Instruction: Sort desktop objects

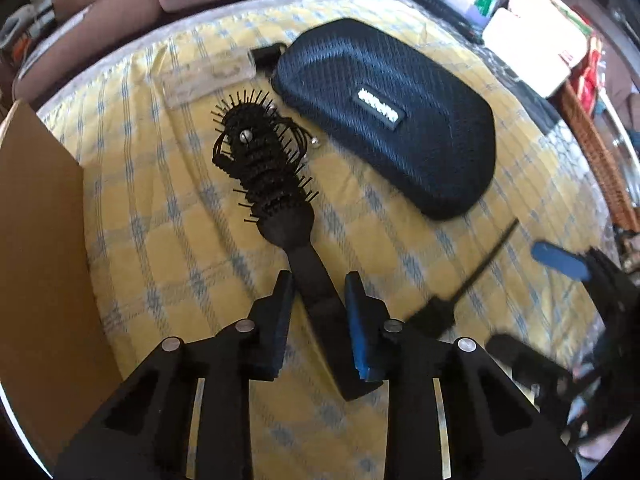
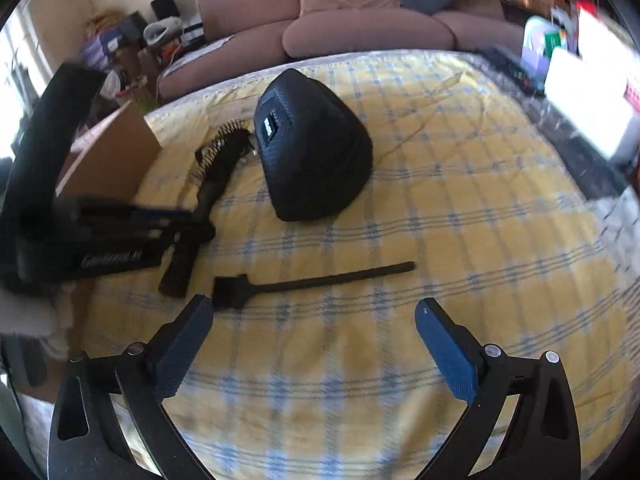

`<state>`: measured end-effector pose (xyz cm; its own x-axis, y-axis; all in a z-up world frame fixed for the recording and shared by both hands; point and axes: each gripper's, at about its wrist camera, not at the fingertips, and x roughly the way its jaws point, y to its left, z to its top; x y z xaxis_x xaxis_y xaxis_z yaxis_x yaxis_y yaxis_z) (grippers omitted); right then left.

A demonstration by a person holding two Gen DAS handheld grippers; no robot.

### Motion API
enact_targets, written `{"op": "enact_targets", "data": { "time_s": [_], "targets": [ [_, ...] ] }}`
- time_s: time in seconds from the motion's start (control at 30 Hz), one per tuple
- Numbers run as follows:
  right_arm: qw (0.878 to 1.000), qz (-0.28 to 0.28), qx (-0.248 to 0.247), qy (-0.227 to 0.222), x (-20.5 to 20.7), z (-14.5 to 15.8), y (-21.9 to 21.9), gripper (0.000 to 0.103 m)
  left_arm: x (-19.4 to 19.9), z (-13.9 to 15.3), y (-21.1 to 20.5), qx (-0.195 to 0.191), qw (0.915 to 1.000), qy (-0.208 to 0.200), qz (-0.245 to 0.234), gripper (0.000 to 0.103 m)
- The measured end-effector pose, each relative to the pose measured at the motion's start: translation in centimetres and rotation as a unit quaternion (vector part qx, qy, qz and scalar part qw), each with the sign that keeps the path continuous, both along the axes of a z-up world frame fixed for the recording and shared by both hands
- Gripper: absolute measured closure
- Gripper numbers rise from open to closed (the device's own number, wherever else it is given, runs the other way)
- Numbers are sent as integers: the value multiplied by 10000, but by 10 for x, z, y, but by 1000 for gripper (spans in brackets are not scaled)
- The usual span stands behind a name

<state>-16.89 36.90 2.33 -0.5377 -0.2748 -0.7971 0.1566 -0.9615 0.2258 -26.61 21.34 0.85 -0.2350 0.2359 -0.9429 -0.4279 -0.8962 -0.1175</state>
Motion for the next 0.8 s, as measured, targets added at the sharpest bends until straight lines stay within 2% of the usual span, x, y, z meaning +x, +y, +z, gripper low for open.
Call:
{"op": "enact_targets", "data": {
  "time_s": [0.13,0.2,0.37,0.43,0.5,0.63,0.7,0.77,0.8],
  "targets": [
    [9998,110,48,137,-5,5,-8,1,0,-1,-10,164,9995,-220,174,76],
    [9989,310,322,118,-9,2,-20,1,-1,1,-6,154,9996,-173,186,69],
    [9944,638,848,-15,-15,-16,-40,0,3,-1,9,56,10000,38,0,41],
    [9892,789,1238,55,-16,-20,-51,0,6,-3,16,98,9999,117,-46,36],
    [9871,859,1342,135,-19,-20,-54,0,8,-3,13,164,9996,209,-35,38],
    [9895,729,1239,122,-28,-22,-45,0,4,1,2,113,9994,339,26,69],
    [9905,748,1135,197,-27,-23,-41,0,-1,2,-4,130,9995,288,79,80],
    [9906,741,1129,225,-26,-24,-40,2,-3,3,-10,238,9994,197,140,82],
    [9908,737,1120,196,-26,-23,-41,9,-2,4,-11,242,9994,184,156,83]
  ]
}}
